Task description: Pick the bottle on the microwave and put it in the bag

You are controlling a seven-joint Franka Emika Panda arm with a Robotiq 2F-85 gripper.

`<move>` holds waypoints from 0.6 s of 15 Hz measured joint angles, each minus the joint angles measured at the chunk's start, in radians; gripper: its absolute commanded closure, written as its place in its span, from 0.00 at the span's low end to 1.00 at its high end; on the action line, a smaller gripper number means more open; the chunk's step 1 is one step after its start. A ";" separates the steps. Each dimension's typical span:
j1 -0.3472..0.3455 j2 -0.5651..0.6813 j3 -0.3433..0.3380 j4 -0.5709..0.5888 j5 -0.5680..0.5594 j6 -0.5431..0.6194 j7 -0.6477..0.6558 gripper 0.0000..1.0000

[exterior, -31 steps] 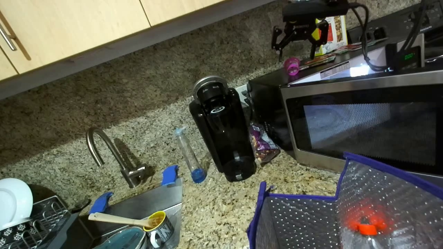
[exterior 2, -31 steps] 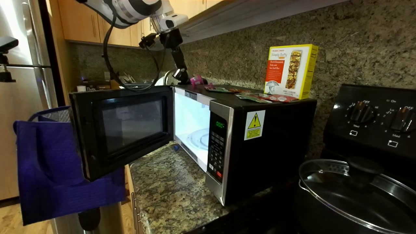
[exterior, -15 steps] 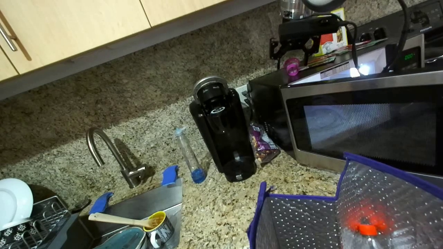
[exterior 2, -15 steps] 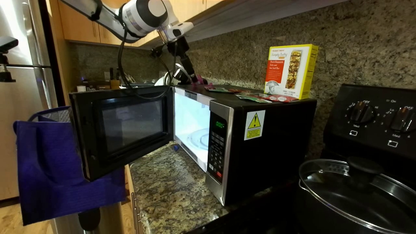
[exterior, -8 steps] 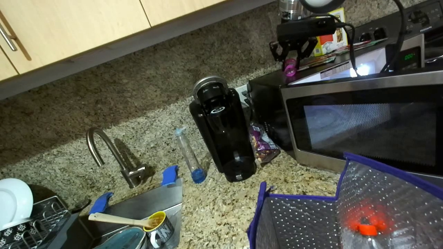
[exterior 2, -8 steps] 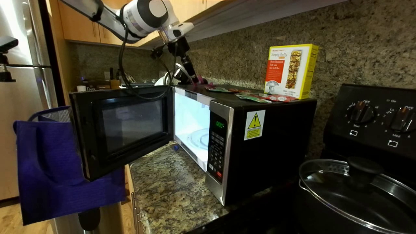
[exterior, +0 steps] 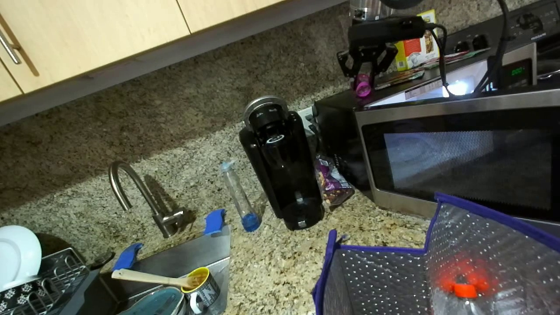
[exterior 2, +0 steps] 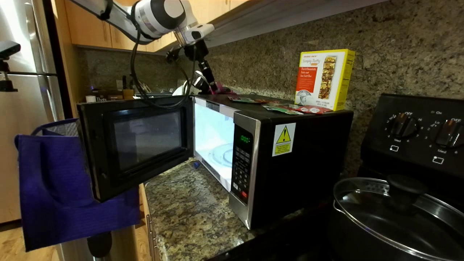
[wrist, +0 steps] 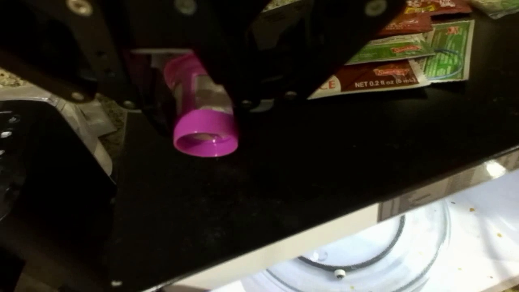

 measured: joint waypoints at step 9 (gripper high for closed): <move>-0.003 -0.410 0.091 -0.274 0.185 -0.261 -0.406 0.84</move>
